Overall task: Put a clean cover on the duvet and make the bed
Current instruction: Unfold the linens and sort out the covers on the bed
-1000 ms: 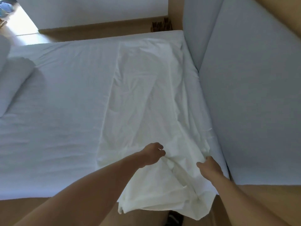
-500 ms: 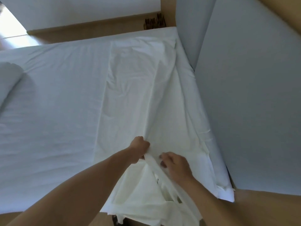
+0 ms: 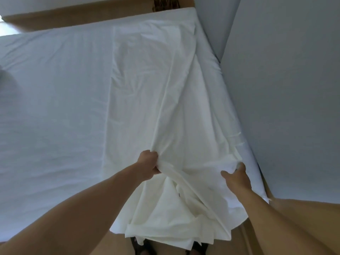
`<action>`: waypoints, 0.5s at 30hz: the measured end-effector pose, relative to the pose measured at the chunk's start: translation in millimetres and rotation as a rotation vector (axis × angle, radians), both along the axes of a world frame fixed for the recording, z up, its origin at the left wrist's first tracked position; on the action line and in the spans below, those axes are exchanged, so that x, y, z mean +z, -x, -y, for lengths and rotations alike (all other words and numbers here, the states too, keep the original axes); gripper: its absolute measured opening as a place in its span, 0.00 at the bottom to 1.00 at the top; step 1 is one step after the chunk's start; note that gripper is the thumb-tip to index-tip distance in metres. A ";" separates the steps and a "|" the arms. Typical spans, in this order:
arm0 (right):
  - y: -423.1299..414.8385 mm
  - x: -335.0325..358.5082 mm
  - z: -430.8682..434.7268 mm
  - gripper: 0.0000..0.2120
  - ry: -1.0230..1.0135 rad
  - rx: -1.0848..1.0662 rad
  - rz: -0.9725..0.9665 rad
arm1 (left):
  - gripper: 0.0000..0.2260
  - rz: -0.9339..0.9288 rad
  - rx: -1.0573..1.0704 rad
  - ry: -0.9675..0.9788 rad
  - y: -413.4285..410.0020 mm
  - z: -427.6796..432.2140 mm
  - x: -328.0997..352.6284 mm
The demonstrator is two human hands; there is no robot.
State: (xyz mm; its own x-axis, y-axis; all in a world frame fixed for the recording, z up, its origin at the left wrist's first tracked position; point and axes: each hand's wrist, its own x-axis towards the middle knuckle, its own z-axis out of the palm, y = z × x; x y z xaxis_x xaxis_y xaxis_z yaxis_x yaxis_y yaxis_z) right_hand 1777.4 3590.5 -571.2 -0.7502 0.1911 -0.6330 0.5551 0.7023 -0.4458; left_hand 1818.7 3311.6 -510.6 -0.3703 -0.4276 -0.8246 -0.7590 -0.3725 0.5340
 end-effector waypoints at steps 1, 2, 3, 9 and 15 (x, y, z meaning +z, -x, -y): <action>-0.6 -0.6 -1.6 0.37 0.031 0.007 0.042 | 0.10 -0.004 -0.002 -0.010 0.2 -4.1 -0.6; -1.9 -2.0 -3.4 0.38 0.050 0.020 0.069 | 0.08 -0.011 -0.004 -0.026 0.1 -7.9 -0.1; -2.7 -2.3 -4.5 0.37 0.061 0.033 0.081 | 0.09 -0.026 0.005 -0.054 0.7 -9.8 1.6; 2.0 2.5 -5.4 0.24 0.024 0.071 0.039 | 0.16 0.027 -0.272 0.068 -7.9 34.2 18.8; 8.2 2.9 3.6 0.43 -0.082 0.120 -0.035 | 0.08 0.087 -0.281 0.529 -43.5 143.1 27.3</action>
